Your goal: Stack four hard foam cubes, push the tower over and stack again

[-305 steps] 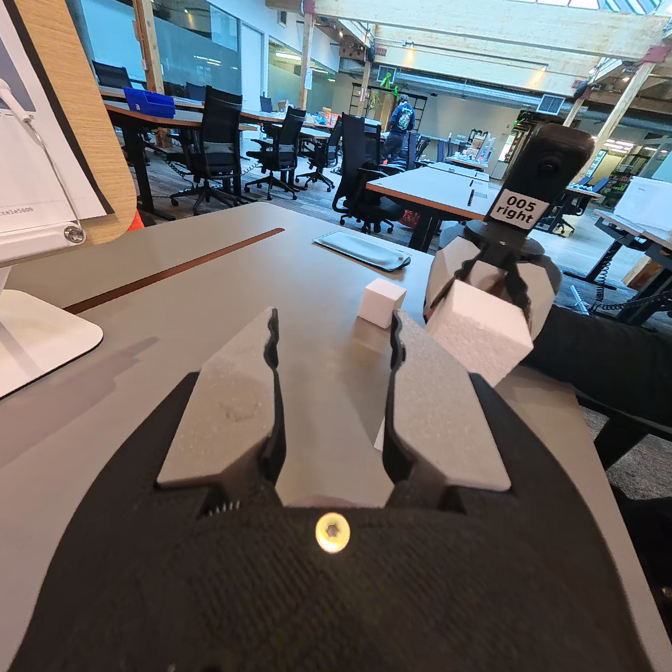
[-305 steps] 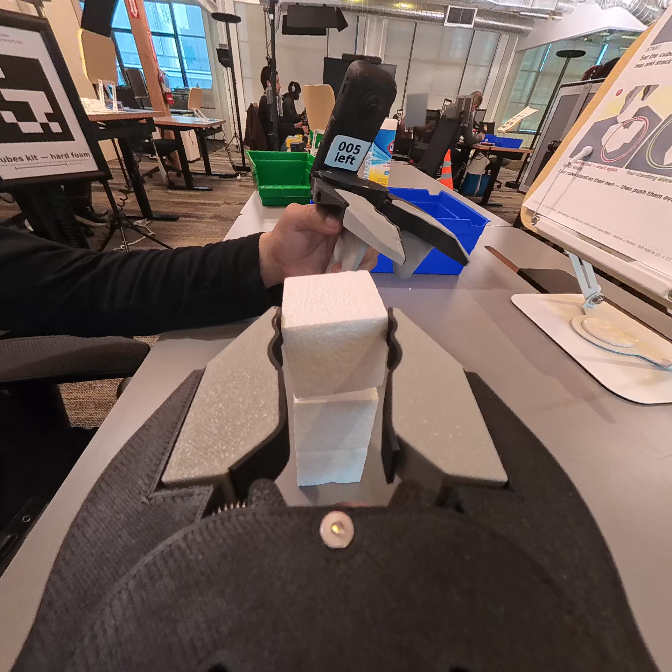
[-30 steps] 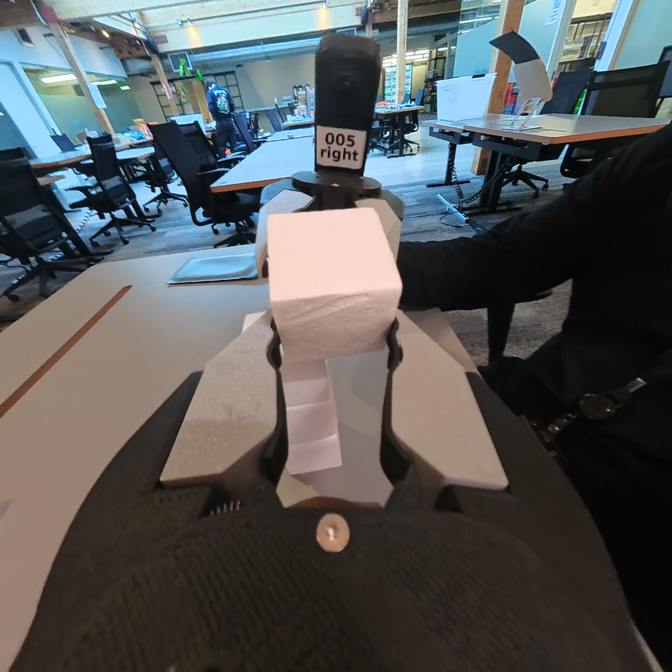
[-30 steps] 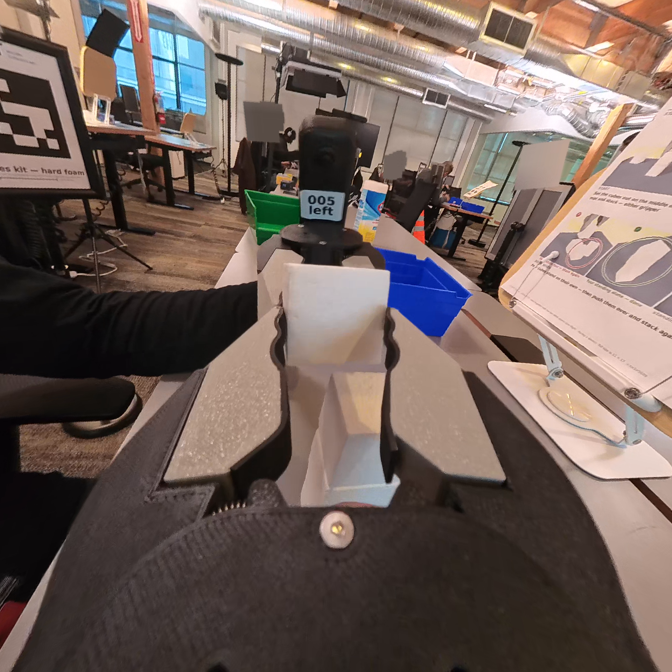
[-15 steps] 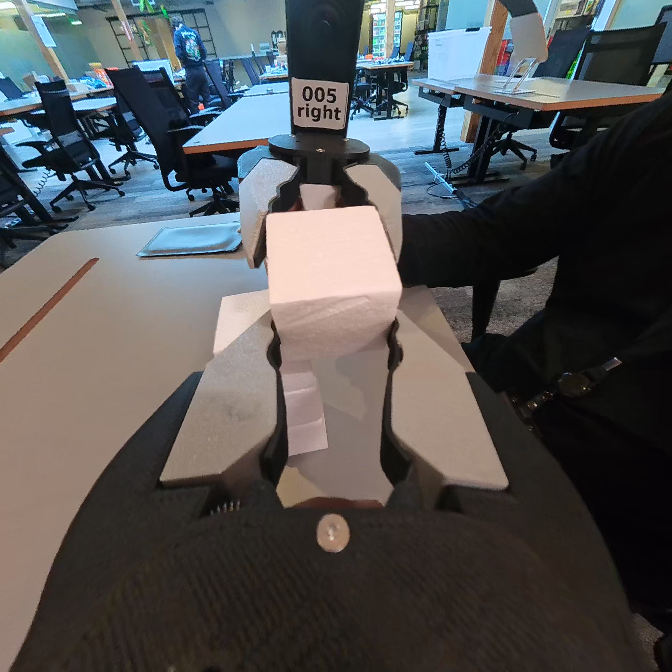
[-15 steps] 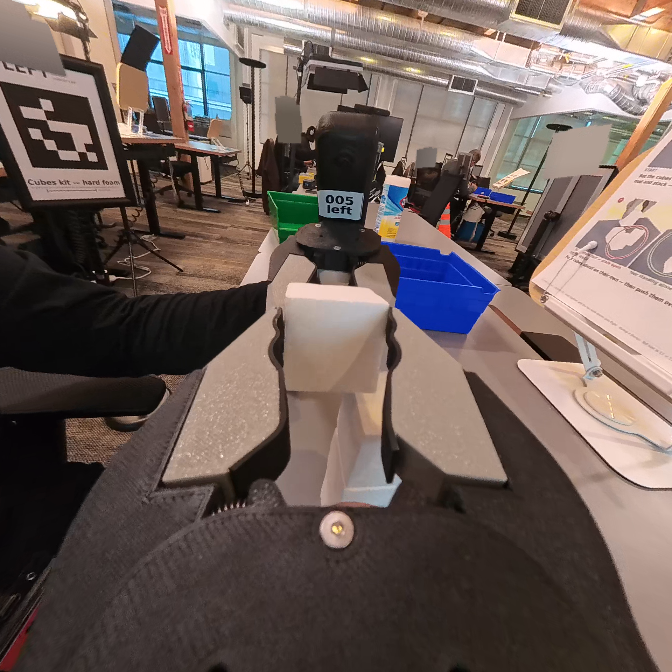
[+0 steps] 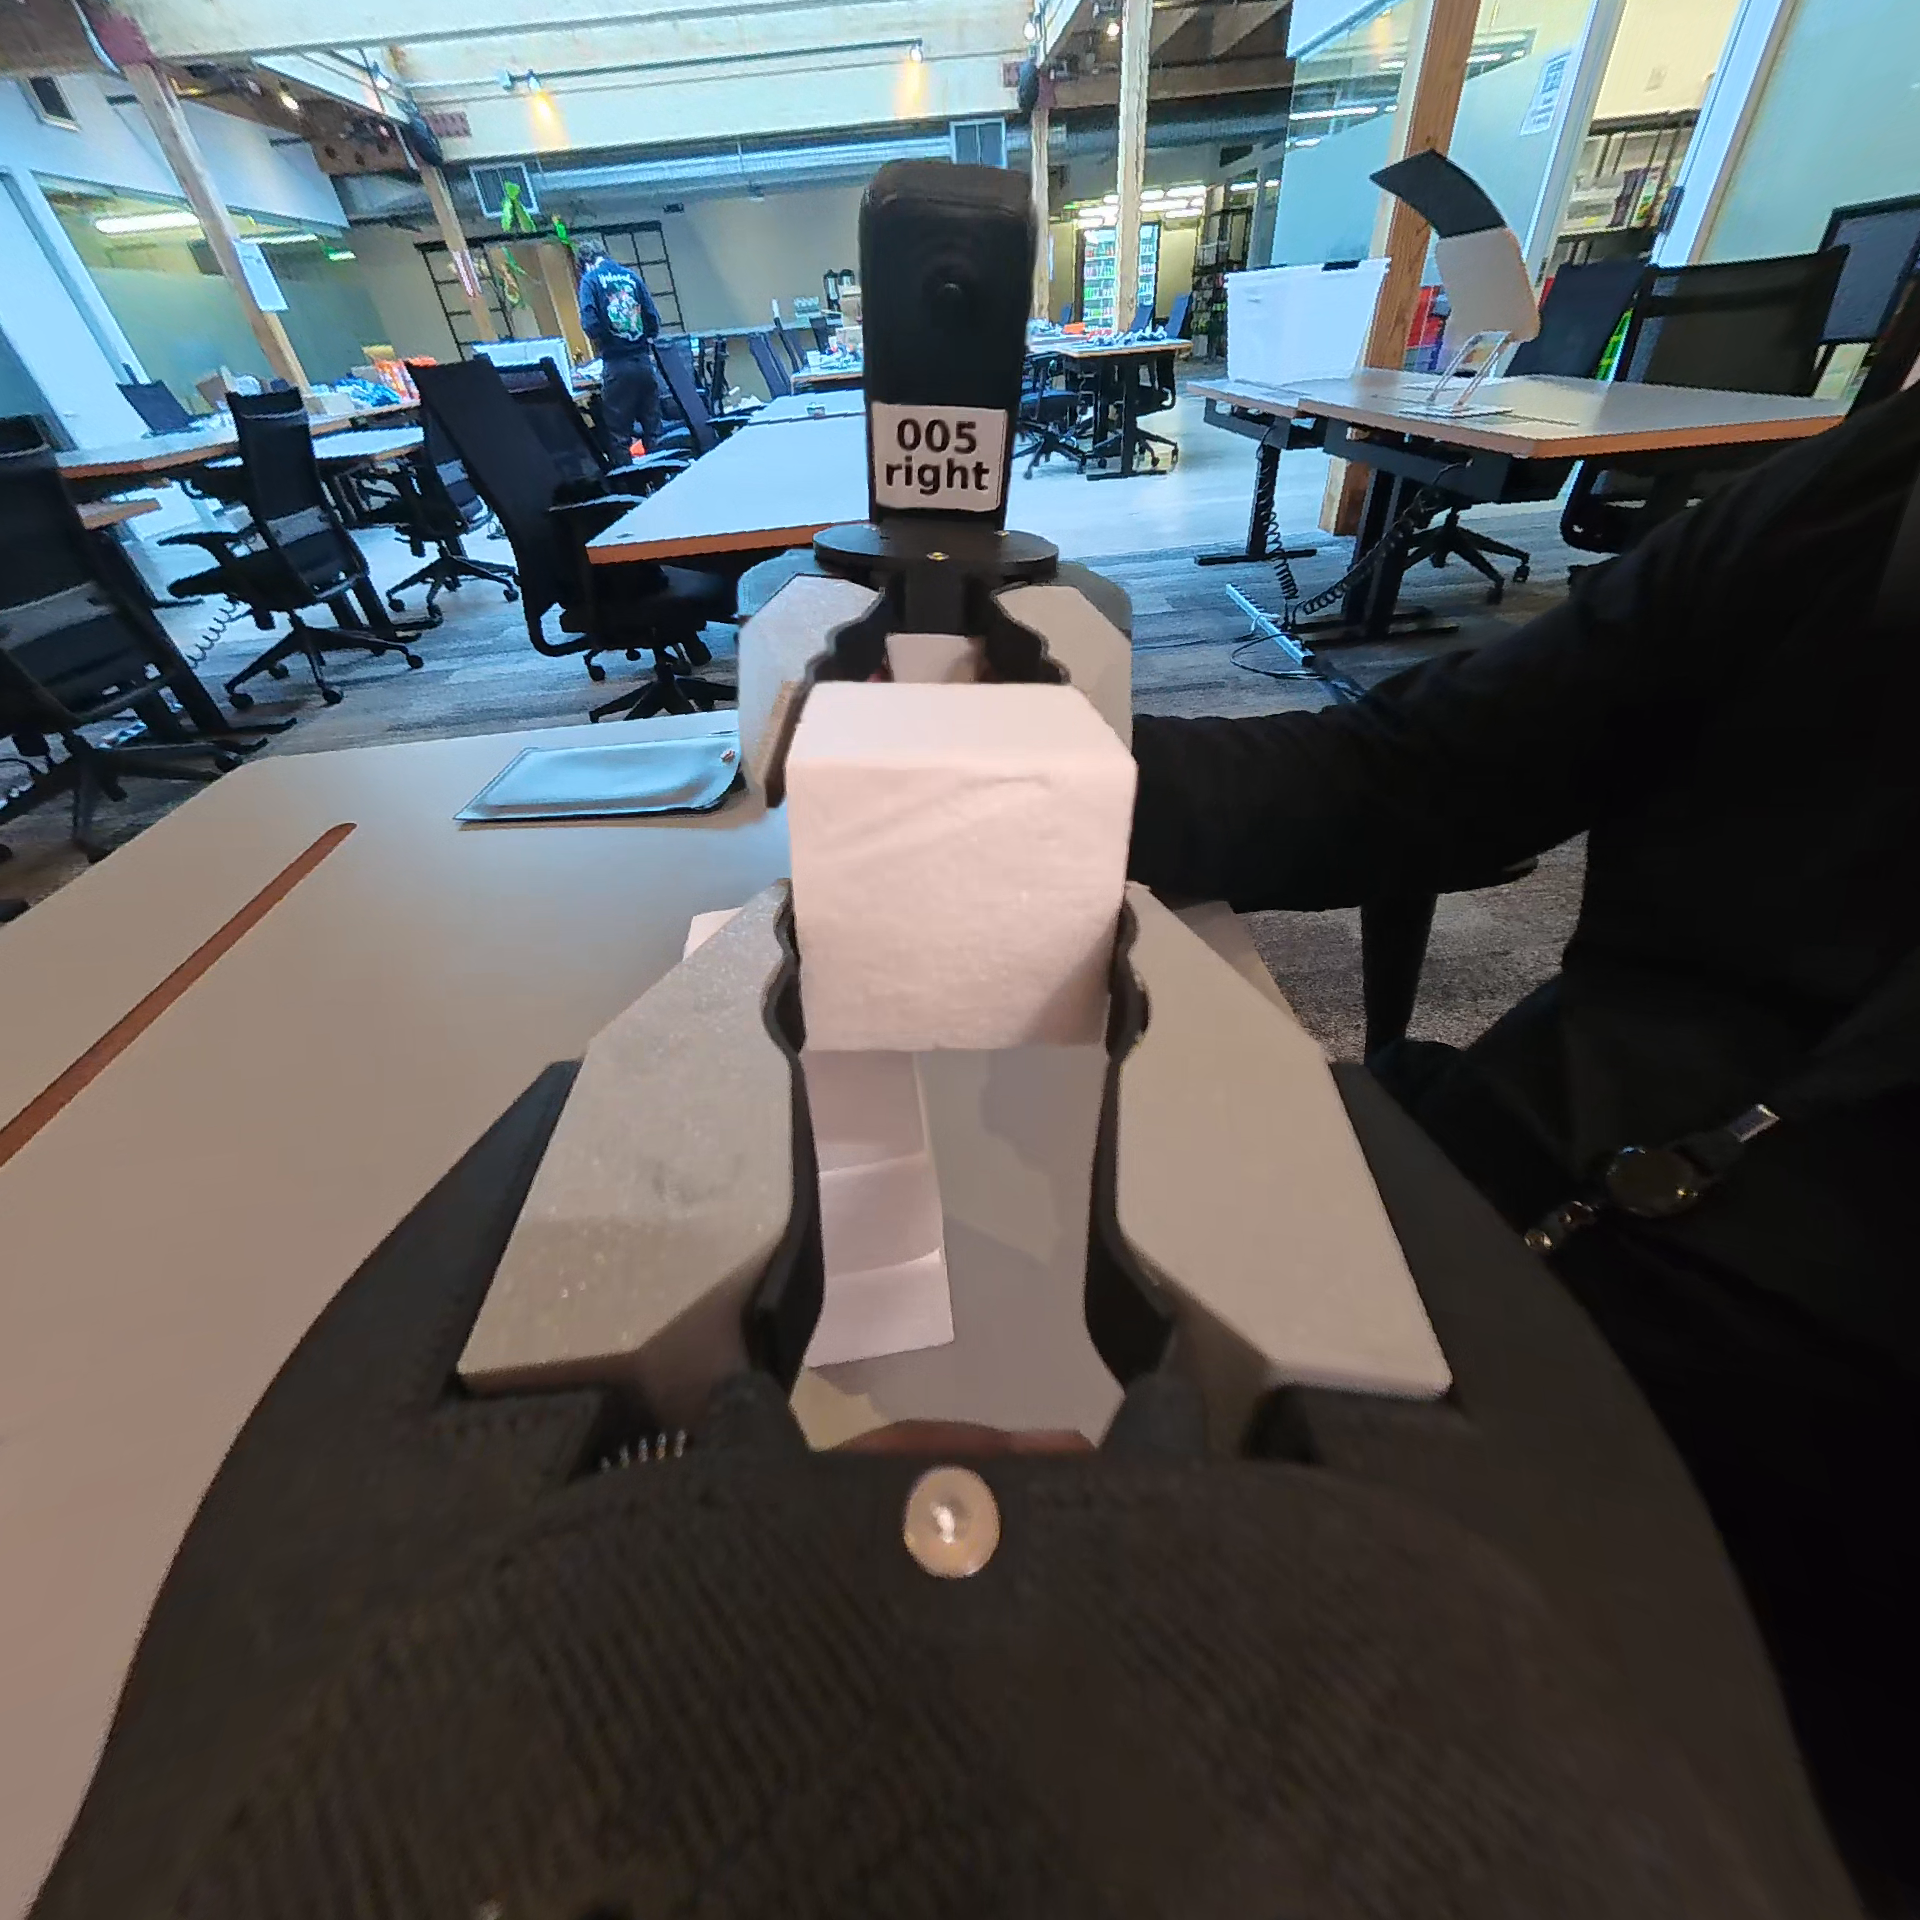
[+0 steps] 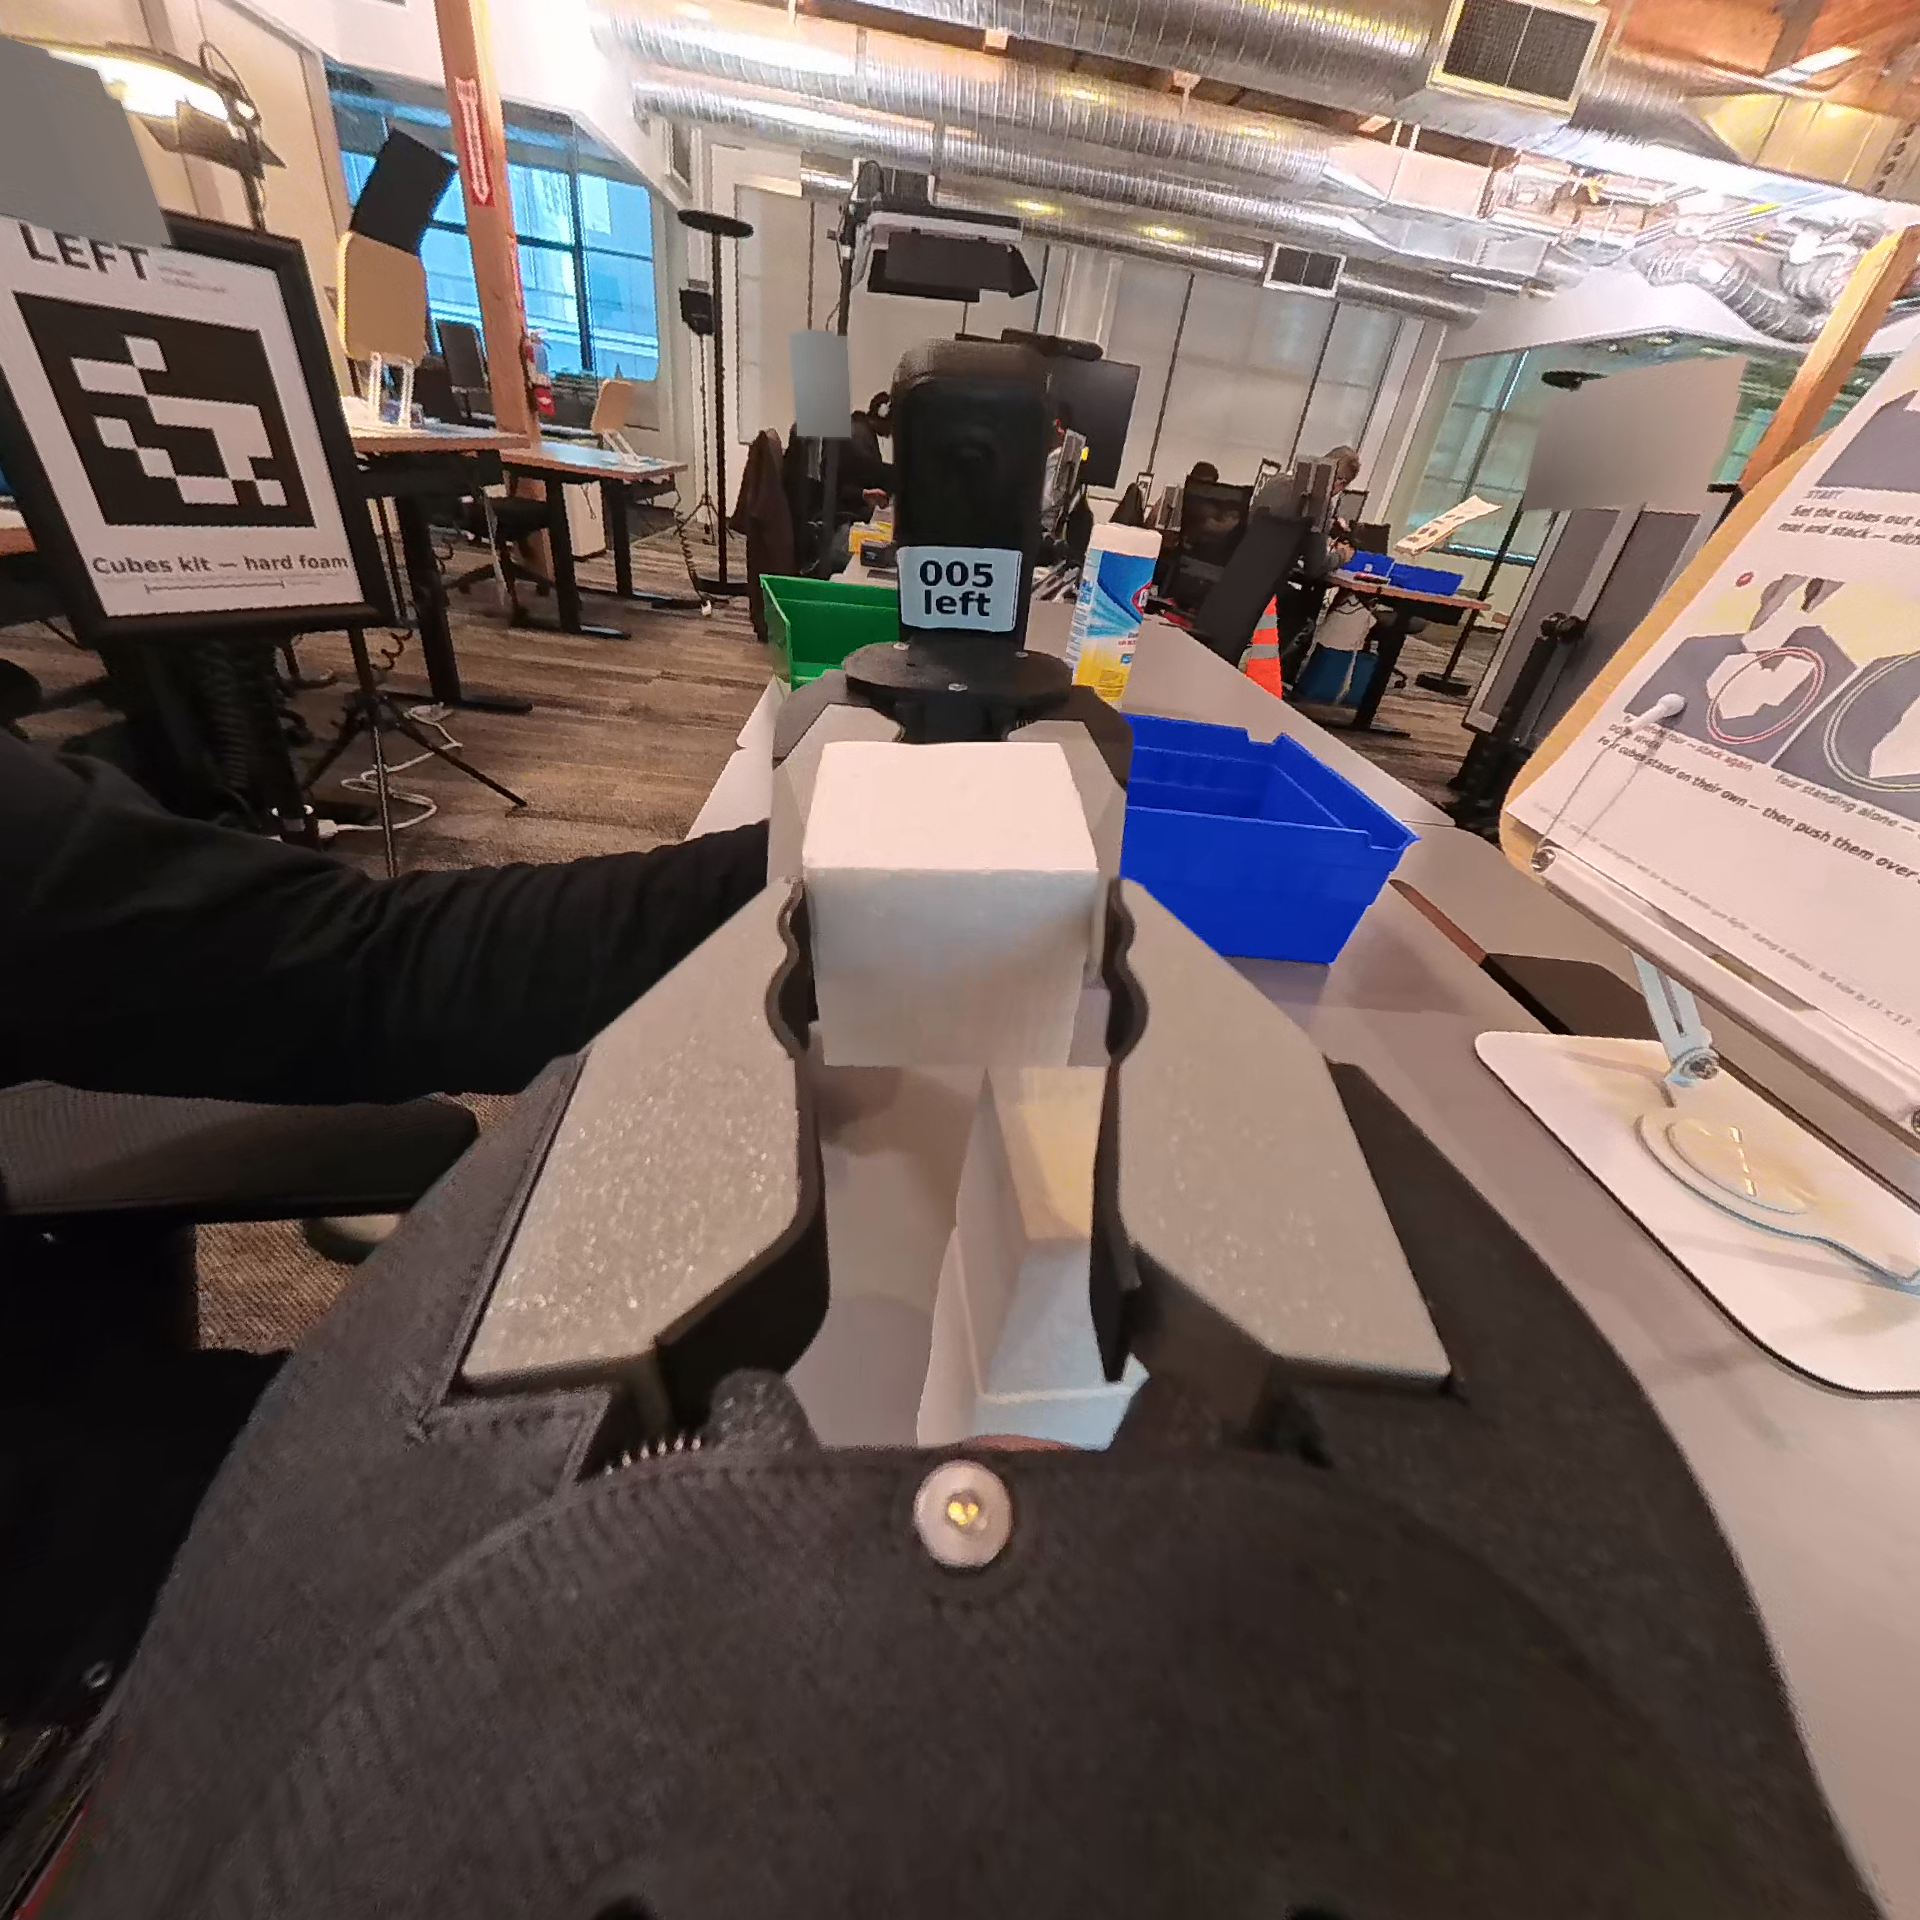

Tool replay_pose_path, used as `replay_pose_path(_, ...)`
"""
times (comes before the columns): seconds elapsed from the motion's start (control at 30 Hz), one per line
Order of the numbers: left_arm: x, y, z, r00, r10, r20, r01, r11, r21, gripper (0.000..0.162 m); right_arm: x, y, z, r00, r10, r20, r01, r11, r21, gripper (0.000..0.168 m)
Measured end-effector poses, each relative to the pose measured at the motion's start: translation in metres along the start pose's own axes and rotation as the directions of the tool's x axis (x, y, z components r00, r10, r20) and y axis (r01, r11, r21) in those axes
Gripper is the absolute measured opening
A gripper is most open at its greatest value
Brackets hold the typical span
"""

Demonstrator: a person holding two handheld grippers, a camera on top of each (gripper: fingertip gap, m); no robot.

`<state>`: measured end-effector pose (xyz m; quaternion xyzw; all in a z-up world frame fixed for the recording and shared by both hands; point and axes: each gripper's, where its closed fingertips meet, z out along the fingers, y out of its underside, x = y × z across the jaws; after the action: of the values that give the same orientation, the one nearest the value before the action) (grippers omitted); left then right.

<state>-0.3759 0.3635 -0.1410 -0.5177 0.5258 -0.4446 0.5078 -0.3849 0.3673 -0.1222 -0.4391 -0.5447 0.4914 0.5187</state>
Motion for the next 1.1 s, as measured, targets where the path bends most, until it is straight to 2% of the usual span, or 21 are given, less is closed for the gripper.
replay_pose_path(0.27, -0.004, 0.003, 0.003, 1.0, 0.004, 0.025, -0.004, 1.0, -0.016, 0.056, 0.001, 0.007, 0.004, 1.0, 0.023, -0.001, -0.023, 1.0, -0.019, 0.059)
replay_pose_path(1.1, -0.006, 0.004, 0.004, 0.999, 0.008, 0.043, -0.007, 1.0, -0.022, 0.057, 0.005, 0.01, 0.004, 1.0, 0.008, -0.027, -0.009, 0.999, -0.035, 0.055)
